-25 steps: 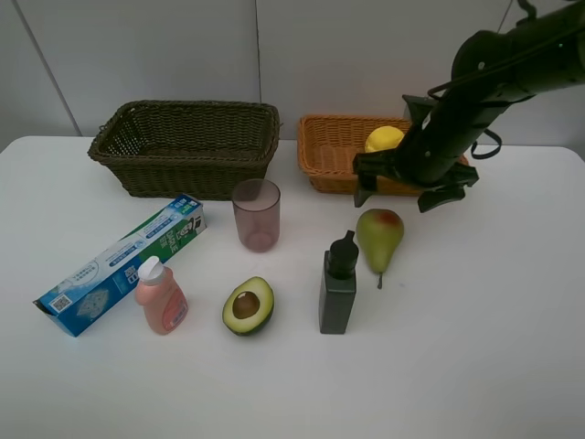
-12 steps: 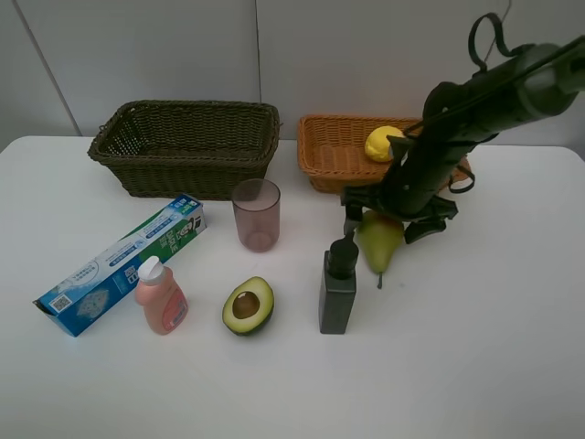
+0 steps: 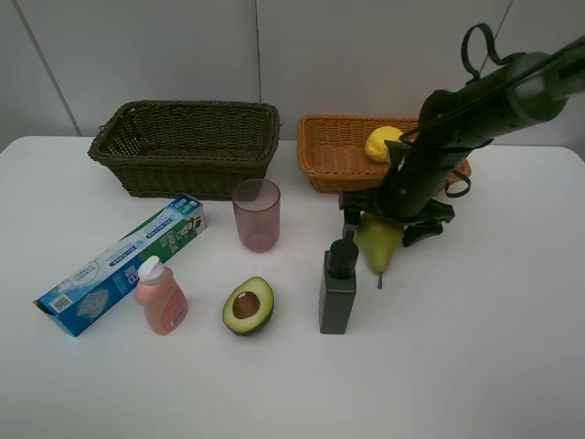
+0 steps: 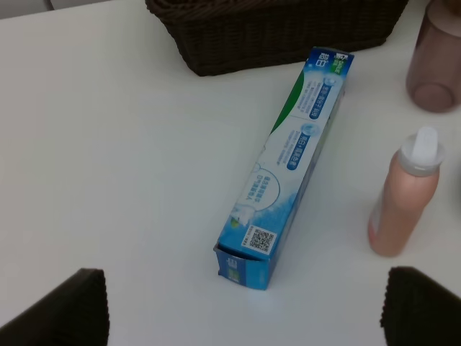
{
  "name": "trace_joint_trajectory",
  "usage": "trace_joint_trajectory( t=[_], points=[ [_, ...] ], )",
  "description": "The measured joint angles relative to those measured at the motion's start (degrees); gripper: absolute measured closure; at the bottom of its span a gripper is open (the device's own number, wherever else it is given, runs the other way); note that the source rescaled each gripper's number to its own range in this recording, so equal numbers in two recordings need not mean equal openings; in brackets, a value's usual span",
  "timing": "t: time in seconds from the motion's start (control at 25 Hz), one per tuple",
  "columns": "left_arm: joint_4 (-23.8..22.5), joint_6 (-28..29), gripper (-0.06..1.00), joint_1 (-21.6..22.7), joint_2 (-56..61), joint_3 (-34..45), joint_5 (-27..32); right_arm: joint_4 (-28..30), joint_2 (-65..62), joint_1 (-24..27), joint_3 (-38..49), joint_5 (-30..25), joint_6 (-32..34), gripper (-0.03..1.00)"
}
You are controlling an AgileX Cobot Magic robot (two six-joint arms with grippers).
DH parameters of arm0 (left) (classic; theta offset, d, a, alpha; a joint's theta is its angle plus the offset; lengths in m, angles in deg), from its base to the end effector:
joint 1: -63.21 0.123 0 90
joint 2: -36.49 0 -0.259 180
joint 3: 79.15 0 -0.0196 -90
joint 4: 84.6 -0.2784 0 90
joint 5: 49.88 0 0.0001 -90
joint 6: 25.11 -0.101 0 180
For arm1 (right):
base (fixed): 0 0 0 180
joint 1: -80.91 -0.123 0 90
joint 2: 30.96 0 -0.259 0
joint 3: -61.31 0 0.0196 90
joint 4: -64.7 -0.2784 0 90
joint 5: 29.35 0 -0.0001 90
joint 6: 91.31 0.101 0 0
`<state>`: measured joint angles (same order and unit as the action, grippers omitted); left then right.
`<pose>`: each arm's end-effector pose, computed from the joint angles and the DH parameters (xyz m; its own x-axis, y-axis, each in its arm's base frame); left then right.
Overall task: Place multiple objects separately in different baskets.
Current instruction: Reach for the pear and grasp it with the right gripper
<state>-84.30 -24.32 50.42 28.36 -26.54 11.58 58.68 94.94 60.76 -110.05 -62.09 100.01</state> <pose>0.0607 -0.0142 0.2589 -0.5232 0.1021 -0.8460 0.2167 0.9761 -0.0162 0.3608 0.1385 0.0532 -0.9784 -0.0590 -0.1980 -0.0831 0.9898 0.1159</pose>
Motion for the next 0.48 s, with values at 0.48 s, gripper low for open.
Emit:
trace_joint_trajectory(
  t=[0.48],
  points=[
    [0.0, 0.0, -0.06, 0.0, 0.0, 0.0, 0.0, 0.99, 0.0, 0.0, 0.0, -0.3, 0.0, 0.06]
  ],
)
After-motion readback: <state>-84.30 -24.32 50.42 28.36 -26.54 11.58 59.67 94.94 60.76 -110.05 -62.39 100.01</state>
